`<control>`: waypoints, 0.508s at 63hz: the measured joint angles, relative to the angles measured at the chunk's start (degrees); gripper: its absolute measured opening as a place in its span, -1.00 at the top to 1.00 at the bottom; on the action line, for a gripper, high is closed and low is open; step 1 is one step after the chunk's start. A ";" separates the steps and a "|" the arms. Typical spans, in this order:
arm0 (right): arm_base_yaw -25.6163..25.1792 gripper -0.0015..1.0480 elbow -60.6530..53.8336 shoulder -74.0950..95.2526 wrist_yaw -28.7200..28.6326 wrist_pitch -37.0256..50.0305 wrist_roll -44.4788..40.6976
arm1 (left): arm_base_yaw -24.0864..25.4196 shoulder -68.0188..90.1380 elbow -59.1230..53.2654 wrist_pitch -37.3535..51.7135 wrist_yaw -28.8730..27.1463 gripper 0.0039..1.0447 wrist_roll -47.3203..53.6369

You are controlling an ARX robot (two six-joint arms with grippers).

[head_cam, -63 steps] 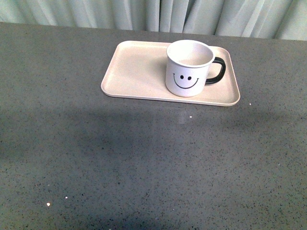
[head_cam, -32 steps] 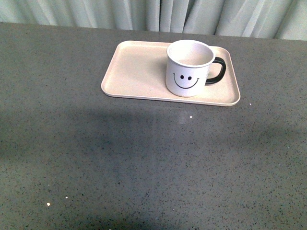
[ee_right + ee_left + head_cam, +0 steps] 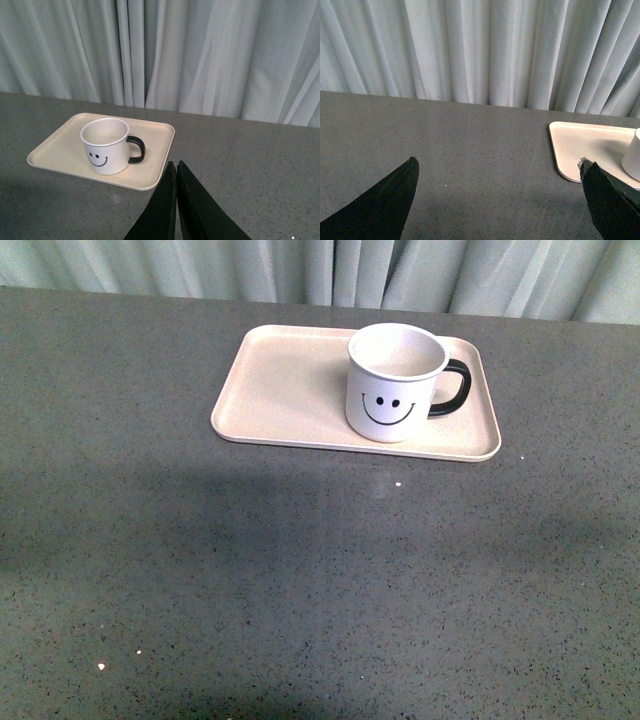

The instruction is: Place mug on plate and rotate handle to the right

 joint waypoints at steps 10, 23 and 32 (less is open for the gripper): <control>0.00 0.97 0.00 -3.23 0.00 -3.23 0.00 | 0.00 0.00 0.02 0.00 0.00 -0.83 0.00; 0.00 0.97 0.00 -6.60 0.00 -6.60 0.00 | 0.00 0.00 0.00 0.00 0.00 -0.83 0.00; 0.00 0.97 0.00 -9.60 0.02 -9.70 0.02 | 0.00 0.00 0.02 0.00 0.00 -0.83 0.00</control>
